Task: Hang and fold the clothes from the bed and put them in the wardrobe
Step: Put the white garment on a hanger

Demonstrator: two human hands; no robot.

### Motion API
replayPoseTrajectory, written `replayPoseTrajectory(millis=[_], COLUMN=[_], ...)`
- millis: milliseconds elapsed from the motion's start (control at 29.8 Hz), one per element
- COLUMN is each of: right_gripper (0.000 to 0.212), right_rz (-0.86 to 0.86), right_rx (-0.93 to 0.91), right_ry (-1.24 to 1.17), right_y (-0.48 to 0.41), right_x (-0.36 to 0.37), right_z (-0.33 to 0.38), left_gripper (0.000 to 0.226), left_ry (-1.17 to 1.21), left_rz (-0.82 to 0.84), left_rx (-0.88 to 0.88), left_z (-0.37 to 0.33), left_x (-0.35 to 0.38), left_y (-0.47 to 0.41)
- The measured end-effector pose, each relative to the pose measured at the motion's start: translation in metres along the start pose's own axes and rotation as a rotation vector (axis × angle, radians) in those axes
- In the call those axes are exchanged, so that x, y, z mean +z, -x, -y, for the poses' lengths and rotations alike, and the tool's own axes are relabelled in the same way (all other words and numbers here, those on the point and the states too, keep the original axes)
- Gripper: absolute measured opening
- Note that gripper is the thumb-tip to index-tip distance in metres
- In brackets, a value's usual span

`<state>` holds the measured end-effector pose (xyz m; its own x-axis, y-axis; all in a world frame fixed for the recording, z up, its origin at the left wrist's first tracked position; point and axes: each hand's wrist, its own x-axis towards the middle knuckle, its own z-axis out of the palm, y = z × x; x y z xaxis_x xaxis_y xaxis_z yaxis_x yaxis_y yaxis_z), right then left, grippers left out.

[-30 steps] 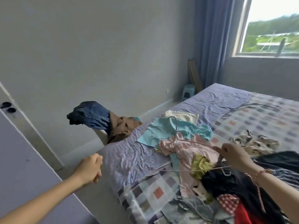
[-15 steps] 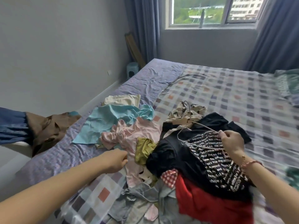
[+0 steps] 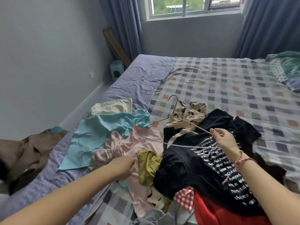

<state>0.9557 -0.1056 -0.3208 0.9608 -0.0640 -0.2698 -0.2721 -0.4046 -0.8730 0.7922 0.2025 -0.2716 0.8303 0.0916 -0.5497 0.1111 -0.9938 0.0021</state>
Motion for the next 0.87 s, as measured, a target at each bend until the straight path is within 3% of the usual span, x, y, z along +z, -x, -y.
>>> replayPoseTrajectory(millis=[101,302,436,571,739,873], right_gripper=[0.058,0.023,0.009,0.035,0.038,0.023], right_rz=[0.011,0.025,-0.063,-0.343,-0.477,-0.547], right_rx=[0.131,0.259,0.454,0.594,0.654,0.677], right_ry=[0.292,0.339,0.263,0.12,0.054,-0.019], right_y=[0.003,0.073,0.133,0.201,0.251,0.276], right_x=[0.016,-0.006,-0.098,-0.197,-0.266,-0.308], right_z=[-0.024,-0.077,-0.145,-0.186,-0.223,-0.243], left_gripper=[0.026,0.025,0.021,0.021,0.02,0.021], left_ry=[-0.039,-0.038,-0.087,-0.005,0.033,0.074], left_rz=[-0.028,-0.081,-0.117,-0.117,-0.038,-0.003], left_rx=[0.009,0.235,0.431,0.686,0.794,0.849], left_z=[0.022,-0.001,-0.104,-0.202,-0.275,-0.343], left_x=[0.005,-0.001,-0.019,-0.01,0.016,0.025], left_y=[-0.005,-0.044,-0.06,-0.051,-0.023,0.004])
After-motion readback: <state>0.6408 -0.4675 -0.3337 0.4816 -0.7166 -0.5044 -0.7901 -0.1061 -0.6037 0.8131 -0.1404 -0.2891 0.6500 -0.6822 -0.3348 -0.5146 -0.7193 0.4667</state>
